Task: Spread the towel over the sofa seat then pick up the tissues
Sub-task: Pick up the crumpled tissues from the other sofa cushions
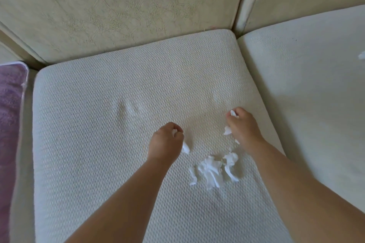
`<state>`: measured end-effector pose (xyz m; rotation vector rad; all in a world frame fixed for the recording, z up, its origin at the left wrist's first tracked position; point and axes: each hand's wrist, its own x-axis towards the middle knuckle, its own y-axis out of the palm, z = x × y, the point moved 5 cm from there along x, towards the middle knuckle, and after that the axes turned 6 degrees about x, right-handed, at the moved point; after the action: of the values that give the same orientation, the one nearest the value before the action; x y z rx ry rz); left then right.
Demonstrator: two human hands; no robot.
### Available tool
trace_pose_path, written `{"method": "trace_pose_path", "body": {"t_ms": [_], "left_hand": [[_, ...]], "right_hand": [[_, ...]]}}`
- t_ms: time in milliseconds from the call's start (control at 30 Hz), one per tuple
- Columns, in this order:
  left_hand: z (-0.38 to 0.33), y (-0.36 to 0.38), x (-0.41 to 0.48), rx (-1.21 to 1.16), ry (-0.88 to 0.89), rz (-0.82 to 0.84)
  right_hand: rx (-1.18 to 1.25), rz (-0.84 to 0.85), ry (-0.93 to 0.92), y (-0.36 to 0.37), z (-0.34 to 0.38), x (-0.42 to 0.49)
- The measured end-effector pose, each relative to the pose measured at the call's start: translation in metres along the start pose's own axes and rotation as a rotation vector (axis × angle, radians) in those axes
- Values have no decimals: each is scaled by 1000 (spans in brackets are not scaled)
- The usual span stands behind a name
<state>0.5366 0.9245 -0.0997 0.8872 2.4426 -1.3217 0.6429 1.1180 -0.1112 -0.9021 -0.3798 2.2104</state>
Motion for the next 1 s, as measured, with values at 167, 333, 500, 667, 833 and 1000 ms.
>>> {"method": "trace_pose_path", "body": {"t_ms": [167,333,500,667,833,1000], "left_hand": [[4,8,-8,257,20,27],[12,15,-8,388,86,92],[5,11,-21,67,71,74],[-7,32,-42,207,185,246],[-16,59,-65,430,370,361],[-27,60,-63,293,376,253]], "right_hand": [[-173,10,-102,-12,-14,-40],[-287,66,-54,2,-42,-71],[-121,-74,38,-1,-57,-85],[-74,-74,71,0,-51,-108],[-84,-75,152,9,-71,-128],[469,-282,353,-11,-90,-152]]}}
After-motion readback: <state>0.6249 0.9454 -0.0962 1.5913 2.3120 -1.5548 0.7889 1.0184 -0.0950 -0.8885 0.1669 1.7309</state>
